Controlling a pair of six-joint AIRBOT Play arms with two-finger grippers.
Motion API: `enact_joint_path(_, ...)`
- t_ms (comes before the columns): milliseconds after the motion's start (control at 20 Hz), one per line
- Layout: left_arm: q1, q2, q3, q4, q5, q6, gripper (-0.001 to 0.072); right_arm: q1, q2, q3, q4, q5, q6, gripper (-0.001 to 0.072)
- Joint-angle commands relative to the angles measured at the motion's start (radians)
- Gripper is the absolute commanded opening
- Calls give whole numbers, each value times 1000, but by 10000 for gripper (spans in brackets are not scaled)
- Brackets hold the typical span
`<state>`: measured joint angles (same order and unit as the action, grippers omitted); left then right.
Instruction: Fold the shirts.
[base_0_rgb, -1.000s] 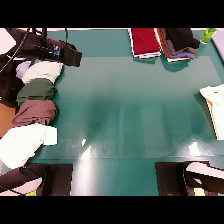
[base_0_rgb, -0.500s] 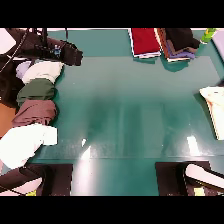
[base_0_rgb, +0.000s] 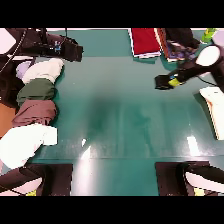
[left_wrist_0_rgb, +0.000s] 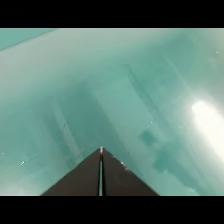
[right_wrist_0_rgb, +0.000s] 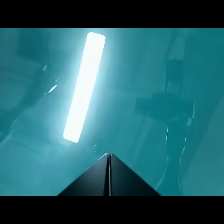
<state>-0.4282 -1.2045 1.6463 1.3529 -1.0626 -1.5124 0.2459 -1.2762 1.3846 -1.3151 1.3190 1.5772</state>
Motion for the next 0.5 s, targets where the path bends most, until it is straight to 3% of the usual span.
enact_joint_path(0, 0, 0, 0, 0, 8, 1, 26, 155, -27, 54, 3, -8, -16, 17)
enact_joint_path(450, 0, 0, 0, 0, 8, 1, 26, 185, -26, 62, 6, -48, -16, 17)
